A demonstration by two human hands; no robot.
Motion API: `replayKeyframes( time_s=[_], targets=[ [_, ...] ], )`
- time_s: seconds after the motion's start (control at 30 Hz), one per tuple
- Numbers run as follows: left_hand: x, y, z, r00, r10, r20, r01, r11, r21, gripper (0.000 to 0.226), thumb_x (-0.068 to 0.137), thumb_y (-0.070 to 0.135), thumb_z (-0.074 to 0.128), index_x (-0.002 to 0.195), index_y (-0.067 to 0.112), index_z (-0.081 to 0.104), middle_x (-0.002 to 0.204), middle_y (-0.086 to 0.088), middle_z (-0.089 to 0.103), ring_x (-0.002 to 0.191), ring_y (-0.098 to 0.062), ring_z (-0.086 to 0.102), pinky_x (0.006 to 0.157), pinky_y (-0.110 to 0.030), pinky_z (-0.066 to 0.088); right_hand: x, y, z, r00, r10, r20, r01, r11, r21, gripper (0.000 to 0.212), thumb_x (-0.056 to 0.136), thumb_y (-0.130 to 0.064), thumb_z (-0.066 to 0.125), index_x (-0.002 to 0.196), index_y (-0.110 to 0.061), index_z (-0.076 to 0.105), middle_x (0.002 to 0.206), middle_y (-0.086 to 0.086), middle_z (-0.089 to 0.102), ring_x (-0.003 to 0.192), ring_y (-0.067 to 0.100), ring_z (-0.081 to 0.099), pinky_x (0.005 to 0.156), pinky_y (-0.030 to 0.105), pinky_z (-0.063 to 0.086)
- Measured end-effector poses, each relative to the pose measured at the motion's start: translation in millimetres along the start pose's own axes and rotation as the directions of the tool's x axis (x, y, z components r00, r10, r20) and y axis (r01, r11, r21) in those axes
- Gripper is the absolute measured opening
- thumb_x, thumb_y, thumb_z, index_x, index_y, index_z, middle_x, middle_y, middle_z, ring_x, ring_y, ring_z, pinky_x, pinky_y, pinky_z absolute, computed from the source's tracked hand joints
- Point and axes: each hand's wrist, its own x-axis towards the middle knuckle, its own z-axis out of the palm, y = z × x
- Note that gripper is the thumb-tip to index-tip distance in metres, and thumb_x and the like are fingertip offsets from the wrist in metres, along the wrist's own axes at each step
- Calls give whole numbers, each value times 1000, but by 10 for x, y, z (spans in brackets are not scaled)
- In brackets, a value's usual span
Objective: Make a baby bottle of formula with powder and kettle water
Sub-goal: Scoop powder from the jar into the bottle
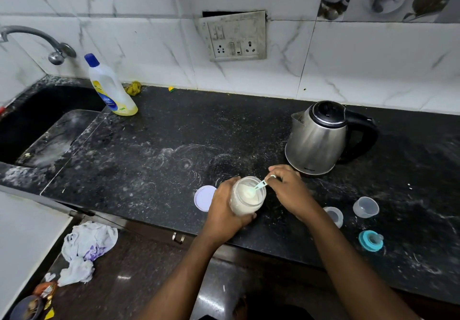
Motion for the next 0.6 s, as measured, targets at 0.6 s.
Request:
replayKeyframes(
  time_s=[0.6],
  targets=[
    [1, -71, 84, 994, -100, 40, 102, 993, -60, 93, 65, 16, 100, 142, 24, 49, 135, 15, 61, 126, 4, 56, 101, -9, 42, -44, 26, -14, 990, 137, -23, -121, 933, 339, 12, 99, -15, 64, 92, -15, 74, 126, -2, 67, 108, 12, 62, 100, 35, 46]
  ],
)
